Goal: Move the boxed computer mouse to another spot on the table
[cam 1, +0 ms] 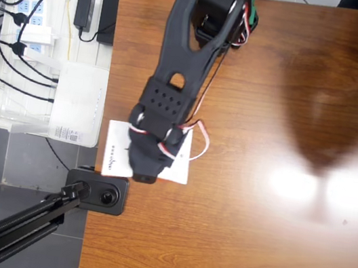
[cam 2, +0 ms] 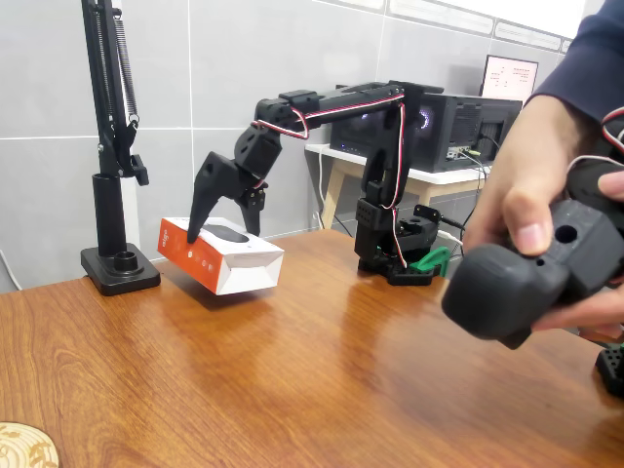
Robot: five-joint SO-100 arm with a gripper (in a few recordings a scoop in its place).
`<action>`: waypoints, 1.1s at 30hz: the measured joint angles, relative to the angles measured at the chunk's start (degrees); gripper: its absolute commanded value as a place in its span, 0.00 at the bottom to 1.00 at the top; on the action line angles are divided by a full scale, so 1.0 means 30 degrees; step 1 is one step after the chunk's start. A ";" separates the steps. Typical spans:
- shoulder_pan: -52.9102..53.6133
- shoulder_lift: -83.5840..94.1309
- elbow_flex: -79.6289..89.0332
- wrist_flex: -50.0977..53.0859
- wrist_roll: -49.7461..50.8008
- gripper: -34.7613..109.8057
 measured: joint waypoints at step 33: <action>-0.2520 0.8437 0.2197 -0.8408 0.4570 0.24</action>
